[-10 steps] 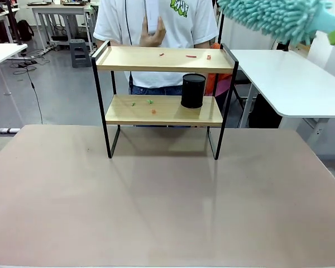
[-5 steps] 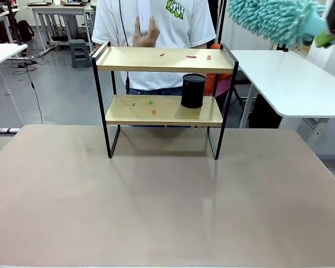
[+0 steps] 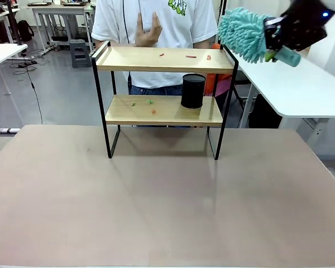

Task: Clean the shelf.
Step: Clean the specific tier of the Shelf with the Duster once objects are removed.

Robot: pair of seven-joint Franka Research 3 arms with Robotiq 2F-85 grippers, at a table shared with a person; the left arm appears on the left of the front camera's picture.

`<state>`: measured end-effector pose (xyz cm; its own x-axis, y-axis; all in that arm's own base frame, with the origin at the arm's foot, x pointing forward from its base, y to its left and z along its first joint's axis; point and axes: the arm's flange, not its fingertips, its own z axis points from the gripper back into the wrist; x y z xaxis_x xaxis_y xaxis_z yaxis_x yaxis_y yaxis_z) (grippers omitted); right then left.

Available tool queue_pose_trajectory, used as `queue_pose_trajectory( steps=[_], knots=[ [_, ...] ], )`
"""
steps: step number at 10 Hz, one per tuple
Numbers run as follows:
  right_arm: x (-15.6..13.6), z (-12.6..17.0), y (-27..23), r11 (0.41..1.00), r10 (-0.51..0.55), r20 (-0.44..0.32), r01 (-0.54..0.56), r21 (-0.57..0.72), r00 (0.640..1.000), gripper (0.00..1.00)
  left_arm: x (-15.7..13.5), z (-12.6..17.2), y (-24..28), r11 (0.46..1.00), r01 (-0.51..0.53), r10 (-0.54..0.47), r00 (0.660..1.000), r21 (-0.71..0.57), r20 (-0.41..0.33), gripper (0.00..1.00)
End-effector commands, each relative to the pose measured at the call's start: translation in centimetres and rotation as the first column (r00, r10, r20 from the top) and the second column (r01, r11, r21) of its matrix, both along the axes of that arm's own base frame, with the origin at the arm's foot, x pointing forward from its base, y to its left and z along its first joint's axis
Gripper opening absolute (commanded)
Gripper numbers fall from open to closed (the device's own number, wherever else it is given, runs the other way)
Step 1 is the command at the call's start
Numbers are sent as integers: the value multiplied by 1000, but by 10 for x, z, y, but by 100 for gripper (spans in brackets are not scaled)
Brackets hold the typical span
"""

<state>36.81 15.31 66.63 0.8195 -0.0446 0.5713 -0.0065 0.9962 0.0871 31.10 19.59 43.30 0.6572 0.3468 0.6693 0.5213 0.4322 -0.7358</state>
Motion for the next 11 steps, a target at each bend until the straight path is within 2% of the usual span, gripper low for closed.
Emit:
queue_pose_trajectory(
  steps=[1,7,9,11],
  knots=[
    [5,15,17,1000,-9,20,10,-20,1000,13,1,2,-2,1000,-5,5,999,-9,32,100],
    [23,-5,74,990,83,-58,-89,-107,995,13,1,2,-2,1000,-5,5,999,-9,32,100],
    [25,-2,95,979,181,-98,-189,-76,979,13,1,2,-2,1000,-5,5,999,-9,32,100],
    [29,-5,119,952,299,-142,-306,-30,944,13,1,2,-2,1000,-5,5,999,-9,32,100]
  ],
)
